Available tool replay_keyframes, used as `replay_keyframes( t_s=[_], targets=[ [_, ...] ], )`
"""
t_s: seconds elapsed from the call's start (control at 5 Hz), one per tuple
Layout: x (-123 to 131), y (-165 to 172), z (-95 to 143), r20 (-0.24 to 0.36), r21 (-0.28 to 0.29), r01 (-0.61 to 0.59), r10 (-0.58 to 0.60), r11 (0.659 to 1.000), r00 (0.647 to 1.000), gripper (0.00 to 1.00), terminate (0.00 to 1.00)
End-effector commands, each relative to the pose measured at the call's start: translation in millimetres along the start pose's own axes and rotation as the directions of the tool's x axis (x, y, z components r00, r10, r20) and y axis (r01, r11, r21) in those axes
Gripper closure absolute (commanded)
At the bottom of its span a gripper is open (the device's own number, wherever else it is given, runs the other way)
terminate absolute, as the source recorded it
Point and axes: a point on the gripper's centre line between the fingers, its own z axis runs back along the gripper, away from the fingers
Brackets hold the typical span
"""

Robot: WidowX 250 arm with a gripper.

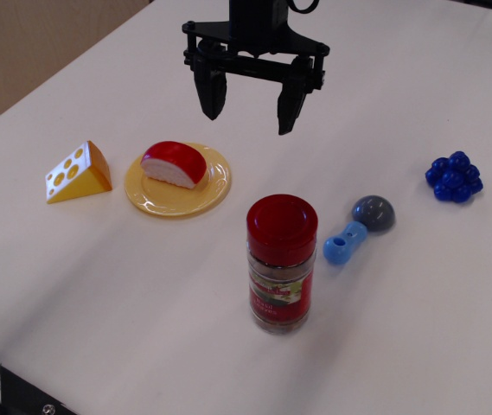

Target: Take sushi off plate

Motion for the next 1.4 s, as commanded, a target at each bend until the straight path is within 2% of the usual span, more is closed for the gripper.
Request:
replay_keyframes(
  t_s=[0.0,0.2,0.4,0.6,0.8,1.0,1.2],
  targets=[
    [0.0,0.0,0.0,0.0,0.0,0.0,0.0,1.0,1.0,0.0,0.0],
    [-0.7,17.4,-3.8,0.022,-0.026,-0.232,0.233,0.972,0.972,0.0,0.0],
    [-1.6,37.5,-11.4,0.105,0.019,-0.468,0.464,0.883,0.88,0.0,0.0],
    [-3.5,53.7,-21.2,0.131,-0.005,-0.674,0.668,0.739,0.732,0.0,0.0],
    [0.9,65.5,-28.8,0.155,-0.063,-0.808,0.806,0.585,0.571,0.0,0.0],
    [5.7,73.9,-31.5,0.164,-0.09,-0.858,0.857,0.505,0.488,0.0,0.0],
    [8.9,84.5,-38.7,0.18,-0.059,-0.897,0.888,0.439,0.423,0.0,0.0]
  ],
)
